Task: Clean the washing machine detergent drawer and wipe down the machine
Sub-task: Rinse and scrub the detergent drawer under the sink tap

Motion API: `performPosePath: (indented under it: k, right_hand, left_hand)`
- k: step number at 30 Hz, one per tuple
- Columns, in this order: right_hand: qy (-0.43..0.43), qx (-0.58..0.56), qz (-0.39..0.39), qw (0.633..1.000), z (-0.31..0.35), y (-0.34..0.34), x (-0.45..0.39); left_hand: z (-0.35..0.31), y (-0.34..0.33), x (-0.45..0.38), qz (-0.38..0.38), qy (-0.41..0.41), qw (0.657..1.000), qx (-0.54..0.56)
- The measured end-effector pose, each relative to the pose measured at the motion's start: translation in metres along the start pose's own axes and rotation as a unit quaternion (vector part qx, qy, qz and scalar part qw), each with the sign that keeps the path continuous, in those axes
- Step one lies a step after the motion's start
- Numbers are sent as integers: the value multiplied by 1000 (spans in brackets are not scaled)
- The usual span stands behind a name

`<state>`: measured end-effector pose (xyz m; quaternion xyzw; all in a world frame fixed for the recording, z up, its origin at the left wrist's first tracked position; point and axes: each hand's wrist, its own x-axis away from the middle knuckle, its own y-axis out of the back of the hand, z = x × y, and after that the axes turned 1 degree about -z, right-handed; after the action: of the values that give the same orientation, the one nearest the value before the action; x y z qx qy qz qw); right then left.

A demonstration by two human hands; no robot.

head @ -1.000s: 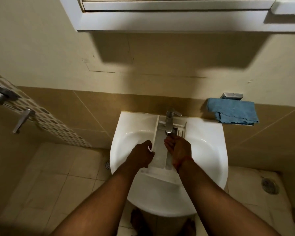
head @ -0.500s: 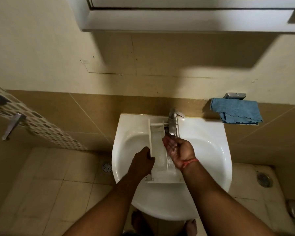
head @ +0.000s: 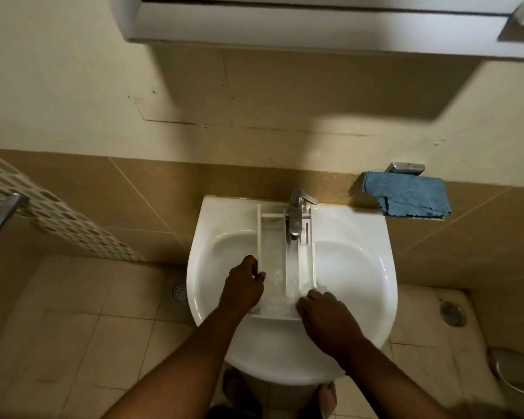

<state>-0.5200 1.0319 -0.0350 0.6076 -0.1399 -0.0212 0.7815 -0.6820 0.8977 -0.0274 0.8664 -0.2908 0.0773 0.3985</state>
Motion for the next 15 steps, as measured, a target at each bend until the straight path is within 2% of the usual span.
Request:
performPosePath:
  k: [2, 4, 7, 9, 11, 15]
  right_hand:
    - [21, -11, 1, 1000, -2, -4, -1]
    - [9, -68, -15, 998, -5, -5, -2]
    - [-151, -253, -60, 954, -18, 3, 7]
    - [-194, -346, 6, 918, -21, 10, 12]
    - [-195, -409, 69, 889, -21, 20, 17]
    - [-167, -412, 72, 893, -27, 38, 24]
  left_hand:
    - [-3, 3, 2, 3, 4, 1000, -5]
    - [-4, 7, 3, 23, 5, 1000, 5]
    - [-4, 17, 8, 70, 13, 996, 46]
    - [-5, 22, 13, 82, 25, 993, 77]
    - [-8, 25, 22, 95, 39, 989, 108]
    - [-16, 29, 42, 122, 74, 976, 162]
